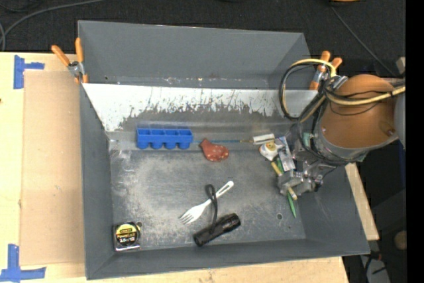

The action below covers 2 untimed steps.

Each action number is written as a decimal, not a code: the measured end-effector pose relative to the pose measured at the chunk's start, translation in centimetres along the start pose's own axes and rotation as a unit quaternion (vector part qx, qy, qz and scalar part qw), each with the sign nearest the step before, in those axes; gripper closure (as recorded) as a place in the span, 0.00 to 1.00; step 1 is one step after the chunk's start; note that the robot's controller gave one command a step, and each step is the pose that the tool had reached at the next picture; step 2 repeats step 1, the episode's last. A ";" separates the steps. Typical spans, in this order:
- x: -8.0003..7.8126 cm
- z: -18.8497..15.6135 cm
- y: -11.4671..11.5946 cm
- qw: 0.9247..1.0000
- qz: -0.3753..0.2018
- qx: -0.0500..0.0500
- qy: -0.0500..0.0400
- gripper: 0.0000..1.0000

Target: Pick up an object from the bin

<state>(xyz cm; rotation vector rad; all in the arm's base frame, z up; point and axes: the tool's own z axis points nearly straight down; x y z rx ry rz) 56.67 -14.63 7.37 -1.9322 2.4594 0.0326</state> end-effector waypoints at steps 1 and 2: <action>0.0 0.0 0.0 1.000 0.000 0.000 0.000 1.00; 0.0 0.0 0.0 1.000 0.000 0.000 0.000 1.00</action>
Offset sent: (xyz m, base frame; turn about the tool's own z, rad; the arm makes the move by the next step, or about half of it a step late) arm 0.0001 -0.0001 0.0111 0.0002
